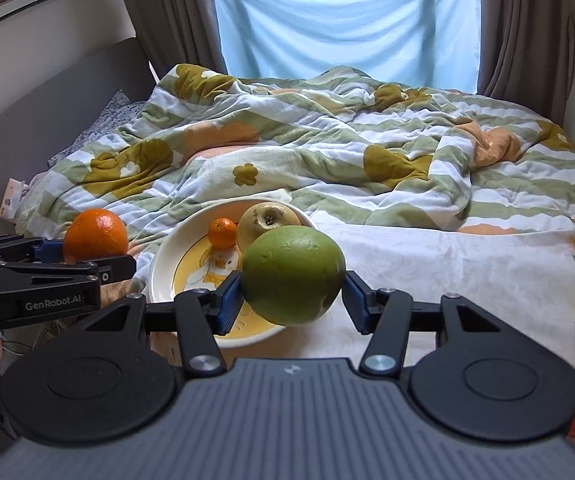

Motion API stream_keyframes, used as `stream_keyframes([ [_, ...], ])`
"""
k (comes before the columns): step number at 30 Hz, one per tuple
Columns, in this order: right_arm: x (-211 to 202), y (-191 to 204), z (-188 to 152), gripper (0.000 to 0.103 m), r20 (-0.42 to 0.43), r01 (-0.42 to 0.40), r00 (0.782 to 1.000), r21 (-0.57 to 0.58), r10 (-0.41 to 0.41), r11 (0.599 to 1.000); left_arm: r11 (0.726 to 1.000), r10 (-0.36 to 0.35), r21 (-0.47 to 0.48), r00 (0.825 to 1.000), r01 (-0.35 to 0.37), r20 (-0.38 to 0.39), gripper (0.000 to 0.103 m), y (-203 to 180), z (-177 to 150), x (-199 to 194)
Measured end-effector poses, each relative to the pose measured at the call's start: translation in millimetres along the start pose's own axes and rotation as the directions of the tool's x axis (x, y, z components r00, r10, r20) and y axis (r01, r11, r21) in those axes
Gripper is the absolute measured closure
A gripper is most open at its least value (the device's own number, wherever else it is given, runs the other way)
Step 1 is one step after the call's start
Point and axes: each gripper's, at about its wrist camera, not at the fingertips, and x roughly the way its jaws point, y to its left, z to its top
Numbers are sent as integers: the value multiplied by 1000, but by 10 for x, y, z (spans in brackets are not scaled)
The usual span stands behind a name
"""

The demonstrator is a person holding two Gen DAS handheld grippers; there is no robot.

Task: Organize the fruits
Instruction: 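Carry the orange into the duck bowl and open the left tool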

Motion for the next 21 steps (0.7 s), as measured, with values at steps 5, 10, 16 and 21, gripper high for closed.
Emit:
stream_keyframes([
  [5, 298, 94, 94, 34, -21, 29, 999, 18, -29, 999, 998, -17, 62, 999, 19, -37, 42, 64, 79, 402],
  [10, 521, 121, 124, 34, -46, 56, 997, 41, -54, 998, 990, -14, 140, 998, 22, -63, 42, 60, 95, 726],
  [16, 678, 101, 109, 34, -76, 84, 994, 64, -79, 994, 980, -12, 197, 995, 31, -95, 42, 25, 46, 921],
  [21, 740, 76, 108, 34, -88, 97, 992, 80, -90, 992, 976, -5, 217, 995, 26, -97, 40, -17, 22, 979],
])
